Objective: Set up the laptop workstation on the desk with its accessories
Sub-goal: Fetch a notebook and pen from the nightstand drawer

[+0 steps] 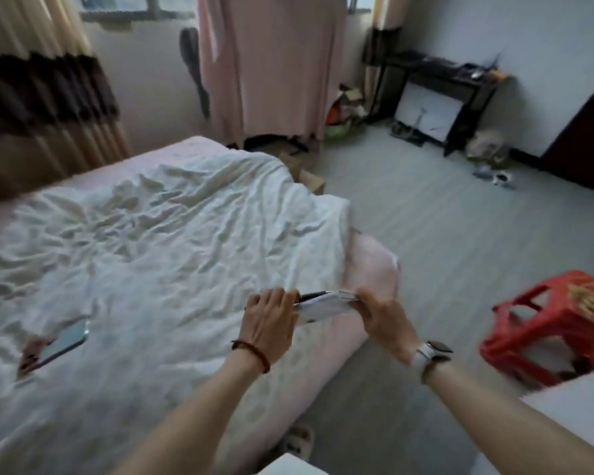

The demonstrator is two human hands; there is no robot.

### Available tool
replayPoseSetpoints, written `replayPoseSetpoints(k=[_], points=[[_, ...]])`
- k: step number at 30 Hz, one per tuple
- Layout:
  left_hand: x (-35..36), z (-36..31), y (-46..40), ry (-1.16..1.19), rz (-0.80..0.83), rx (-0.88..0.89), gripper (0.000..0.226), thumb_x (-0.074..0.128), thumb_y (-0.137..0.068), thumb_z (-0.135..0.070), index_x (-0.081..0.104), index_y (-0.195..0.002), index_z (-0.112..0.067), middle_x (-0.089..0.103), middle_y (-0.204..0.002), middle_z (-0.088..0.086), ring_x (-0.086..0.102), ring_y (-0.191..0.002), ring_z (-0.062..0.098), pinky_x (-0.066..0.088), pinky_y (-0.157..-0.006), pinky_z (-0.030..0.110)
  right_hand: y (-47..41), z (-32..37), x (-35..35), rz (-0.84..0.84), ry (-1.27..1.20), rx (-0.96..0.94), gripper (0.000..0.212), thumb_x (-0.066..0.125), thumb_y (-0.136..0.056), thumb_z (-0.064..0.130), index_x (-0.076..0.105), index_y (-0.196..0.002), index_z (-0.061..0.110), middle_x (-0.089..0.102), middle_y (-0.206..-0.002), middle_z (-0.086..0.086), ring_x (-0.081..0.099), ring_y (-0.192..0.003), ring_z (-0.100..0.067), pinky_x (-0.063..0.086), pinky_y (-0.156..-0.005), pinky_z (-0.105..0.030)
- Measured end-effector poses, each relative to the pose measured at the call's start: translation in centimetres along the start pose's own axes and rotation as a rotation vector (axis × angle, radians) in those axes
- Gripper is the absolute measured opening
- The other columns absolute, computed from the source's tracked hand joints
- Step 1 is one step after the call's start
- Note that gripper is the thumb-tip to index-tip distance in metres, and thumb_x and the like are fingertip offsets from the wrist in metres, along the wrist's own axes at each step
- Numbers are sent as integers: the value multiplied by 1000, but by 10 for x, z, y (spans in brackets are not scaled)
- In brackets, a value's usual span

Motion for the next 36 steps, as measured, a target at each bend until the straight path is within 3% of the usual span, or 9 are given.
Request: replayPoseSetpoints(k=[4,10,13,18,22,24,28,33,36], points=[[67,-43,-88,54,154,101,40,77,-63,-32,61,-95,-14,61,-78,2,60,-67,24,45,-59,35,-14,-109,-25,-59,16,247,17,54,-90,10,64,-102,4,67,-96,-20,62,-89,-38,46,-72,-44],[128,-63,-228,171,138,122,7,61,-86,-16,63,-87,-9,60,-68,7,58,-54,30,40,-45,30,-87,-219,-78,-226,99,388,12,55,-83,2,64,-90,6,66,-85,-16,61,-83,-37,44,-69,-45],[148,-85,-293,201,139,141,6,65,-83,-10,66,-89,-8,61,-66,7,57,-46,29,36,-38,27,-114,-261,-107,-269,178,425,18,48,-81,11,63,-88,6,66,-83,-14,61,-81,-37,45,-67,-45],[199,-161,-407,306,132,210,10,62,-84,-9,66,-93,-7,65,-74,10,61,-53,32,49,-41,36,-144,-352,-160,-346,219,514,20,63,-76,-1,65,-94,7,69,-86,-11,64,-81,-35,49,-70,-47],[241,-222,-492,313,98,236,6,69,-76,-8,66,-80,-11,60,-61,4,54,-39,28,31,-37,22,-173,-436,-188,-340,279,554,19,66,-77,6,65,-96,9,70,-89,-9,65,-86,-31,47,-73,-45],[271,-249,-539,329,87,249,3,66,-78,-9,66,-81,-11,61,-64,4,55,-41,29,31,-38,23,-194,-487,-202,-353,306,545,17,67,-78,8,65,-95,9,71,-89,-8,66,-85,-31,47,-73,-44],[328,-294,-644,358,107,162,11,54,-86,-15,65,-87,-11,63,-73,6,59,-55,32,42,-46,31,-257,-594,-236,-363,296,556,15,65,-81,11,66,-96,10,71,-92,-7,64,-89,-30,41,-73,-40],[370,-316,-768,345,102,25,10,55,-85,-16,65,-88,-16,65,-80,3,59,-61,31,31,-49,25,-370,-697,-272,-358,294,496,13,68,-76,8,66,-88,12,69,-80,-6,64,-78,-30,40,-65,-37],[395,-300,-828,289,123,-50,10,54,-85,-18,64,-88,-18,66,-85,1,60,-64,30,34,-53,25,-438,-749,-279,-319,285,446,12,67,-77,9,66,-89,12,69,-81,-6,64,-78,-31,38,-65,-36]])
Point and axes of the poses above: each hand's wrist, its own y-axis away from the middle knuckle, its own x-axis out of the palm, z = x × y, the point moved 7 cm from there along -y, towards the middle knuckle
